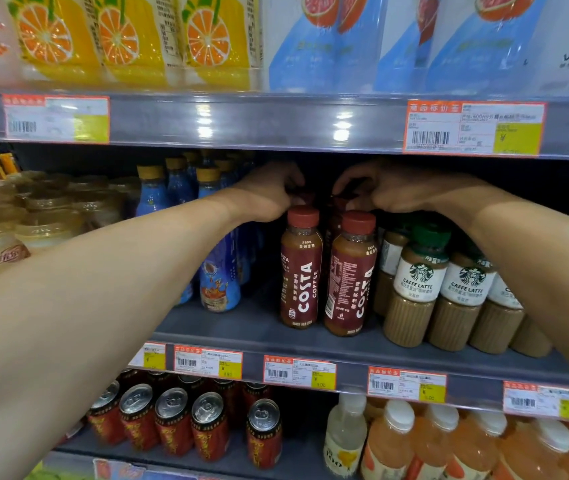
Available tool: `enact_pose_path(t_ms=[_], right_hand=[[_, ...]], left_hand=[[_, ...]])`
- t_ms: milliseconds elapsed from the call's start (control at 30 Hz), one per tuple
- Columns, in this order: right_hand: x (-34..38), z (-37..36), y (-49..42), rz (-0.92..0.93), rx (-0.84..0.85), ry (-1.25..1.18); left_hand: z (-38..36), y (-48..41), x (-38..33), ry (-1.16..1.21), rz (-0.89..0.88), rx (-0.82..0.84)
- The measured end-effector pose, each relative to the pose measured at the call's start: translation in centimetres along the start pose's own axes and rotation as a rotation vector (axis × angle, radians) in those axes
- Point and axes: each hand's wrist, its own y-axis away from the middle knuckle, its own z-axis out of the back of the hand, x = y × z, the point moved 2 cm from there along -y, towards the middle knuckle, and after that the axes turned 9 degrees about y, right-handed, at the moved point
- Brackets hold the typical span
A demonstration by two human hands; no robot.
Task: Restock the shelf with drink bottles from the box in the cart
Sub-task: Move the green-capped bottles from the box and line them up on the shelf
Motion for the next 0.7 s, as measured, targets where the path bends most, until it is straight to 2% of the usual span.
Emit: enact_pose_path(t_ms=[400,600,700], right_hand=[[0.2,0.0,0.5,-0.030,-0.022,-0.011],[2.1,0.5,2.2,-0.058,-0.149,0.037],[4.2,0.7,3.3,-0.048,-0.240,0.080]], left_hand=[[0.3,0.7,-0.3,0.002,0.017,-0.024],[2.4,3.4,-0.9,-0.025,0.010,-0.143],[3.7,5.6,-1.2,0.033,0.026,-0.232]])
